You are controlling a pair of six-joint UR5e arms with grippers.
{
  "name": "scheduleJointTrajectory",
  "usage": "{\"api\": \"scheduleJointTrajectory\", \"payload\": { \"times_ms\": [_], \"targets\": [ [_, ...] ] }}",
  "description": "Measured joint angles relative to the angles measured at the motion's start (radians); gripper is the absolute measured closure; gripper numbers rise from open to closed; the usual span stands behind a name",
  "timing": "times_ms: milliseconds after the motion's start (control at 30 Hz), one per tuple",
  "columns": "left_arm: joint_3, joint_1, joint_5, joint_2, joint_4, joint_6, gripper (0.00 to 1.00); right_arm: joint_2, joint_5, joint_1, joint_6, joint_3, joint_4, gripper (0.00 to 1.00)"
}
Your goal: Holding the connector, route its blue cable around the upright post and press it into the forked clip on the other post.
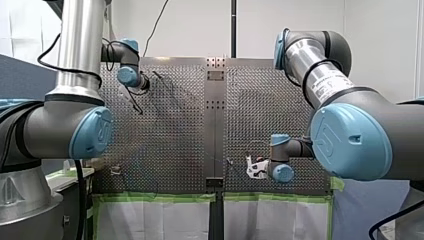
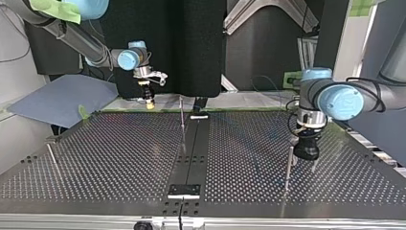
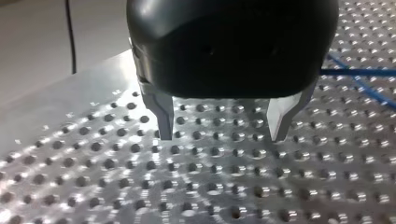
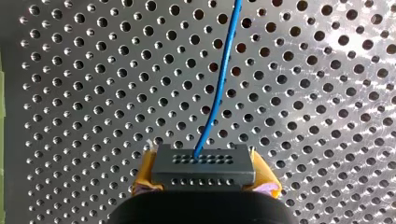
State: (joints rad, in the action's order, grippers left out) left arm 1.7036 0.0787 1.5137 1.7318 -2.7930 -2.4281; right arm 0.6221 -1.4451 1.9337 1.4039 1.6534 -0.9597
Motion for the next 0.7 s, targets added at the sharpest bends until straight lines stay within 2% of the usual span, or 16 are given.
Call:
{"api": "scheduleJointTrajectory", "payload": {
  "times_ms": [133,300,567,700],
  "targets": [
    [0.025,-0.003,-0.027,0.0,0.003,-0.001,0.0,0.0,0.0,0.001,-0.002,0.0,0.005,1.0],
    [0.063,-0.009,-0.038,0.0,0.014,0.006,0.0,0.0,-0.001,0.002,-0.004,0.0,0.009,1.0],
    [0.112,-0.026,-0.07,0.001,0.071,-0.014,0.0,0.0,-0.002,0.002,-0.002,0.001,0.009,1.0],
    [0.12,-0.034,-0.067,0.0,0.081,-0.017,0.0,0.0,-0.001,-0.001,0.001,0.0,0.007,1.0]
  ]
}}
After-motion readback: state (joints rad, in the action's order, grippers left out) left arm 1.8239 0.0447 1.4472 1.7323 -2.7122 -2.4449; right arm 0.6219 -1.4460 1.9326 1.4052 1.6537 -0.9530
